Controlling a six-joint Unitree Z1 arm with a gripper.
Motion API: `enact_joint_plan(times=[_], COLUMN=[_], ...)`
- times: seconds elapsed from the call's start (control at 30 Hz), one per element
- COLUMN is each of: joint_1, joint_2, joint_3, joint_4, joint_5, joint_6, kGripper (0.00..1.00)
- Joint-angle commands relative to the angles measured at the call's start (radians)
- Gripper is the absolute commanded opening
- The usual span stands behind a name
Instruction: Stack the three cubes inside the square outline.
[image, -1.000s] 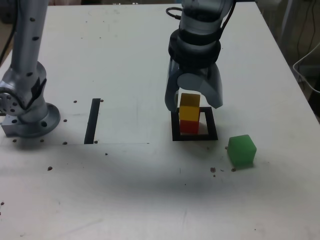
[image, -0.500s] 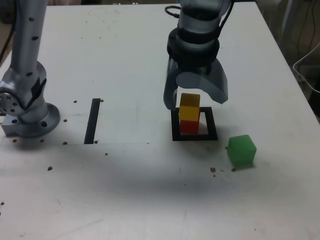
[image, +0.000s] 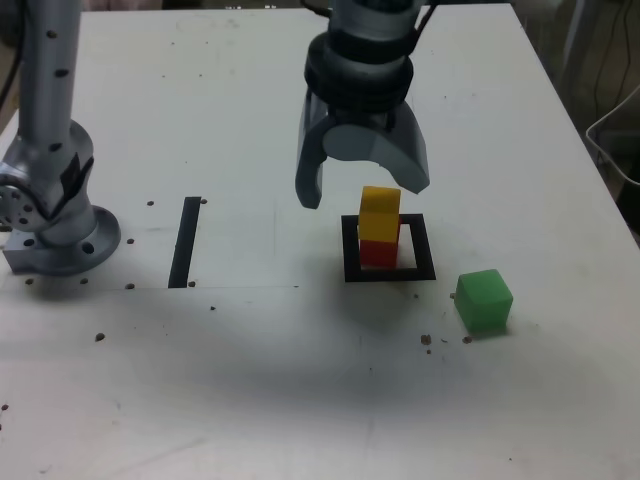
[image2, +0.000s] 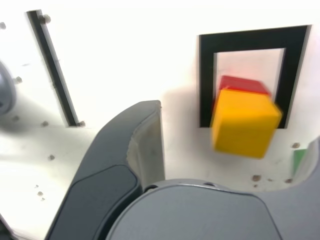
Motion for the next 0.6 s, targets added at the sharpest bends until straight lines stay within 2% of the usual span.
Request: enact_joint_plan(times=[0.0,0.13,0.33,0.57], joint_1=[-0.02,-0.056,-0.137,-0.178], joint_2=[-0.016,-0.023,-0.021,0.037], joint_3=[-0.018,-0.053,-0.134,-0.206], joint_4=[0.033,0.06,0.057,0.047], joint_5=[-0.005,-0.017,-0.024,-0.043], joint_6=[-0.026,-0.072,-0.153,-0.185], kGripper=[0.99,0.99,0.99,0.99])
